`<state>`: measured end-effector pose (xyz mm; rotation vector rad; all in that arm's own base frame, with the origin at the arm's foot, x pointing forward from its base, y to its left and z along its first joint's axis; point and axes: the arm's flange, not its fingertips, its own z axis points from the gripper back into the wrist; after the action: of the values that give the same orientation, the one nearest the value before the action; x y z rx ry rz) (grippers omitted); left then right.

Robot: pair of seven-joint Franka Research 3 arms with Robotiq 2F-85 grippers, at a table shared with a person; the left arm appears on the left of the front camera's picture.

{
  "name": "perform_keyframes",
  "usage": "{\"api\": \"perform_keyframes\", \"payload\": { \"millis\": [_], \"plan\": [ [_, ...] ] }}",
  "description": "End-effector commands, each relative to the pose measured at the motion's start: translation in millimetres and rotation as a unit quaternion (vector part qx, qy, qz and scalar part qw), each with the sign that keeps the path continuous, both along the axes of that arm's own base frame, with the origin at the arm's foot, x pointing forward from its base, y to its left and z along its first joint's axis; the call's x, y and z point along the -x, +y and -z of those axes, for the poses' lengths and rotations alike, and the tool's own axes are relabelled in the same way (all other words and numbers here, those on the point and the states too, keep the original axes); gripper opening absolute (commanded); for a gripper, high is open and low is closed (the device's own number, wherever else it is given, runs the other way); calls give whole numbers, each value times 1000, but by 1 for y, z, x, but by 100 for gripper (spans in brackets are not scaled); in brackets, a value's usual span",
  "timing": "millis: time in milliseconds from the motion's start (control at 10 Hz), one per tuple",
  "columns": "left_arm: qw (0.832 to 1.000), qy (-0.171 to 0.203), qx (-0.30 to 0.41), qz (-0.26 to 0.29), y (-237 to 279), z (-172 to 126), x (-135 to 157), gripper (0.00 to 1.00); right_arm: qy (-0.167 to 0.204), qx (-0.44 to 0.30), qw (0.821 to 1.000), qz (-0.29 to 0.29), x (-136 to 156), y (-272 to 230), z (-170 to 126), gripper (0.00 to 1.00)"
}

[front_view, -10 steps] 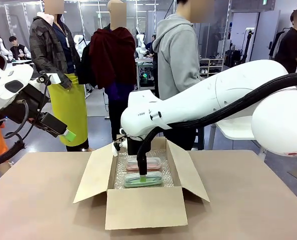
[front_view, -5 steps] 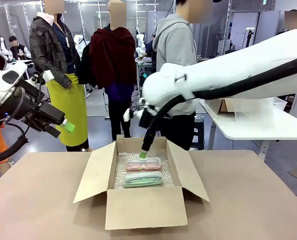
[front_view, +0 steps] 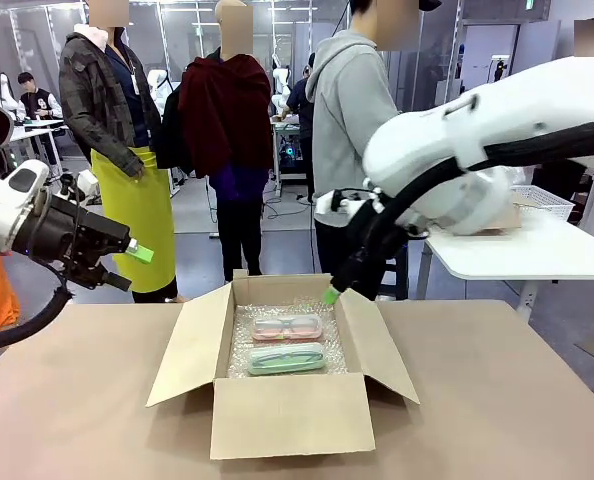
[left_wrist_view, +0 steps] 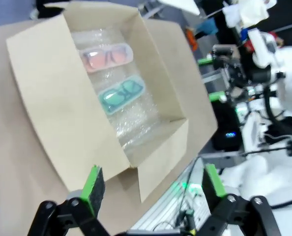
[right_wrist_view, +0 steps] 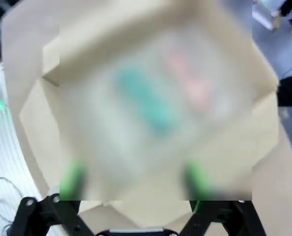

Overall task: Pack the glasses set securely to prepare it for shipping.
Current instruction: Position the Package Box on the left side of the table.

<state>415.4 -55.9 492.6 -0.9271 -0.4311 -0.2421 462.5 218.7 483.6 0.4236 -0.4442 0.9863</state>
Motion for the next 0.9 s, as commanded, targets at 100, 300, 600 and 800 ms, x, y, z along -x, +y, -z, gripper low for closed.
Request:
{"api": "perform_keyframes", "payload": {
  "millis": [100, 300, 600, 800],
  "plan": [
    [998, 1, 60, 1, 11, 43, -17, 100, -2, -13, 995, 100, 64, -45, -16, 100],
    [998, -11, 68, -8, 21, 68, -18, 100, 21, -29, 988, 150, 82, -90, -39, 100],
    [998, -18, 60, -8, 28, 72, -18, 100, 23, -1, 976, 215, 98, -119, -54, 100],
    [999, -3, 48, -18, 28, 75, -22, 100, 16, -23, 983, 181, 85, -117, -46, 100]
  ]
}}
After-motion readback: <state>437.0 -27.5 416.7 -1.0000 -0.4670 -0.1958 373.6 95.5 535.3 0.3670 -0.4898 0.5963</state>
